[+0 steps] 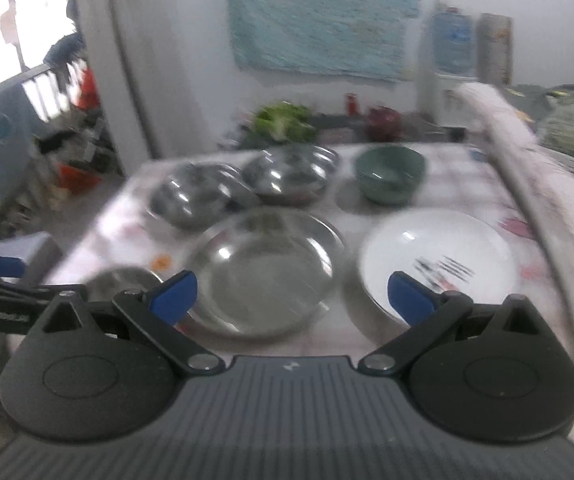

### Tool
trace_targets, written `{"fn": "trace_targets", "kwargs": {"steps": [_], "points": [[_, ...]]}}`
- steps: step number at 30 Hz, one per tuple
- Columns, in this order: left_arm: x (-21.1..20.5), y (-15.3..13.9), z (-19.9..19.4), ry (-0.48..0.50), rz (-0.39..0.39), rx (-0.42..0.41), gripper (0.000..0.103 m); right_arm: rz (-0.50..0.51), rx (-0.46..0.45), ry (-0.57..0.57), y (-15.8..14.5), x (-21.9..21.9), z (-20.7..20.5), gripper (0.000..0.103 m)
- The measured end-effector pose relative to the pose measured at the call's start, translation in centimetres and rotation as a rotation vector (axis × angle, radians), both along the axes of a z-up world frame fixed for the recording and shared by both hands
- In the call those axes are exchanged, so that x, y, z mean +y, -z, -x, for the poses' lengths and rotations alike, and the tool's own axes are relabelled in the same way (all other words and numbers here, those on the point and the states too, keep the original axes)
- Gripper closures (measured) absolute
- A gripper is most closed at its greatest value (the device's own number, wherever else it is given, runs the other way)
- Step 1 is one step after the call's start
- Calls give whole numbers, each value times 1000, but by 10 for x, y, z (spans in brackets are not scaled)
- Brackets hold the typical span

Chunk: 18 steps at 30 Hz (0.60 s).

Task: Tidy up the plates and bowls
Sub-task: 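Move the left gripper to a steel bowl rim and close on it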

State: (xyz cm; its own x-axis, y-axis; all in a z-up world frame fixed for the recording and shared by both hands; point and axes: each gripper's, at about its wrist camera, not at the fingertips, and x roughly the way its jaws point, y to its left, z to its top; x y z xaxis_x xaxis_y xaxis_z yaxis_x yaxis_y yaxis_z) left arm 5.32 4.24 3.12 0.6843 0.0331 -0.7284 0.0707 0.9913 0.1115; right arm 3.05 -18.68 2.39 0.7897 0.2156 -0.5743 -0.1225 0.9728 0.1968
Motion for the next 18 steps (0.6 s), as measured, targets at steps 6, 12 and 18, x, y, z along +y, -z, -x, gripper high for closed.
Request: {"fn": "trace_targets", "kwargs": {"steps": [6, 12, 18], "points": [[26, -7, -45, -19, 113, -35, 0, -85, -25, -37, -4, 5, -46, 1], [39, 4, -111, -69, 90, -33, 1, -144, -9, -73, 14, 15, -87, 2], [43, 39, -196, -129, 39, 40, 30, -91, -26, -98, 17, 18, -143, 9]]}}
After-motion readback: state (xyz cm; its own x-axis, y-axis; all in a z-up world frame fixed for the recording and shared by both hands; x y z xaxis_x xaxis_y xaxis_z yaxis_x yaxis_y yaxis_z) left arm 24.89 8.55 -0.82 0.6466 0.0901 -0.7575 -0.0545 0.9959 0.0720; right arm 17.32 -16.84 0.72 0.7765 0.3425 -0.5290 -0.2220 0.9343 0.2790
